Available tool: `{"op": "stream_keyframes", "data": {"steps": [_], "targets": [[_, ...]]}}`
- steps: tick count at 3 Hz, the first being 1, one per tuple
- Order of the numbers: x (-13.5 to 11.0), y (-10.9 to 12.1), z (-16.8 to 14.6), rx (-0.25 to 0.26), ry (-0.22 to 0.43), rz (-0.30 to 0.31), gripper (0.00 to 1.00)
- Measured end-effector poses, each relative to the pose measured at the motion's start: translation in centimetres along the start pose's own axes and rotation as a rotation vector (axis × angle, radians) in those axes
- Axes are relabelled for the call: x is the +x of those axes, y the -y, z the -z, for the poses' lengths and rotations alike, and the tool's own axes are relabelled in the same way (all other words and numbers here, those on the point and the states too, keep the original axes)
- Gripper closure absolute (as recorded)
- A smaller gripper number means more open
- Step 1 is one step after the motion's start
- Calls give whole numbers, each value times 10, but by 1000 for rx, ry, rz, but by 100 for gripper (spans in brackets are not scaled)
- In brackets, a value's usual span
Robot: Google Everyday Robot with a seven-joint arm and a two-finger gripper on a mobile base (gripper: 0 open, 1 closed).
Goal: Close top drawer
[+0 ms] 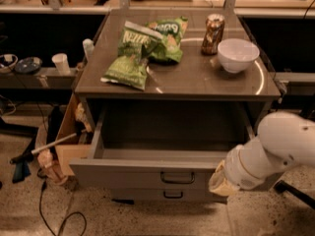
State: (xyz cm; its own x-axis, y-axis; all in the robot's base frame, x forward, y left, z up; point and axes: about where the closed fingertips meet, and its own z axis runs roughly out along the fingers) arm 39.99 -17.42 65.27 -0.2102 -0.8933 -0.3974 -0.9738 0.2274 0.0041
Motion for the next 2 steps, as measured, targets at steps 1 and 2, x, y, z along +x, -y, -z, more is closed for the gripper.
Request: {"op": "stream_keyframes", "data": {"steps": [1, 2], "targets": [[0, -2, 2, 0, 0, 0, 100], [-16, 53, -4, 50, -26, 39, 100]]}}
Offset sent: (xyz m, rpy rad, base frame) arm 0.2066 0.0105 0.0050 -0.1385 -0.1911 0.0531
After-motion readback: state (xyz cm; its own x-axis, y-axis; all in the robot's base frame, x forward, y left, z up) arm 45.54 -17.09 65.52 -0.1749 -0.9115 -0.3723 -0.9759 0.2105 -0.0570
